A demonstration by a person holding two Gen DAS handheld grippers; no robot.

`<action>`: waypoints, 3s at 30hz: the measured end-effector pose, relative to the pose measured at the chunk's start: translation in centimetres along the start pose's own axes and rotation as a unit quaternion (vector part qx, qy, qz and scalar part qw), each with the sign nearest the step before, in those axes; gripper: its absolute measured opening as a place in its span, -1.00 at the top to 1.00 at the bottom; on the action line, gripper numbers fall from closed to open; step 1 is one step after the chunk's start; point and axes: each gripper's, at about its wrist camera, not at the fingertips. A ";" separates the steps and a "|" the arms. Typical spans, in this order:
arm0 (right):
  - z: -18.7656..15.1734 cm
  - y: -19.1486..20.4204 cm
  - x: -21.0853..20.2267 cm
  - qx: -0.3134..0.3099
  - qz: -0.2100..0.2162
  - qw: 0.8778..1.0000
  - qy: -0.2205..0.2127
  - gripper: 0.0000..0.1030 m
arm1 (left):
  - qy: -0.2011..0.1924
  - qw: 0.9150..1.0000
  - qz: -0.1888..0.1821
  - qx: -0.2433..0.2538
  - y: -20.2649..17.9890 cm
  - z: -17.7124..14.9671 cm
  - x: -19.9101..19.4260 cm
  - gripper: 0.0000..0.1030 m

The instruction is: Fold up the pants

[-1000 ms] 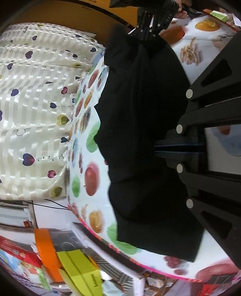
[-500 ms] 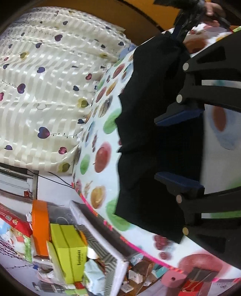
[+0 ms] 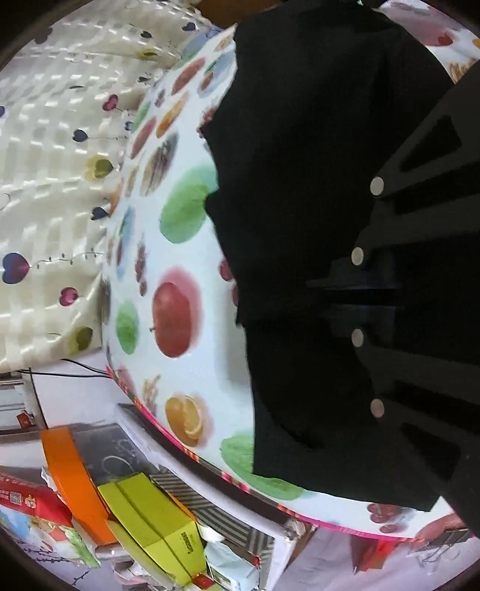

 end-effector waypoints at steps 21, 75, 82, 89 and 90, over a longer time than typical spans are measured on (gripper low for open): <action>-0.7 0.6 0.1 0.004 0.012 1.000 0.007 0.15 | -0.057 0.980 -0.110 -0.153 11.7 -10.4 -4.2 0.65; -0.4 -17.7 -2.7 0.290 -0.072 0.954 0.006 0.15 | -0.031 0.991 -0.128 0.003 2.0 -8.6 -3.5 0.26; 0.5 -17.7 -4.5 0.269 -0.058 0.961 -0.030 0.85 | -0.031 0.992 -0.120 0.008 1.8 -8.6 -3.5 0.22; 0.1 -16.1 -8.3 0.285 -0.004 0.955 -0.081 0.88 | -0.031 0.992 -0.120 0.008 1.7 -8.6 -3.5 0.22; -0.3 -15.9 -9.0 0.293 0.006 0.952 -0.089 0.88 | -0.032 0.992 -0.119 0.008 1.7 -8.6 -3.5 0.22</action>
Point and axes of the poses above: each gripper's, at about its wrist camera, not at the fingertips, and x roughly the way its jaws point, y to its left, z to its top, and after that the axes turned 9 degrees about y, right-handed
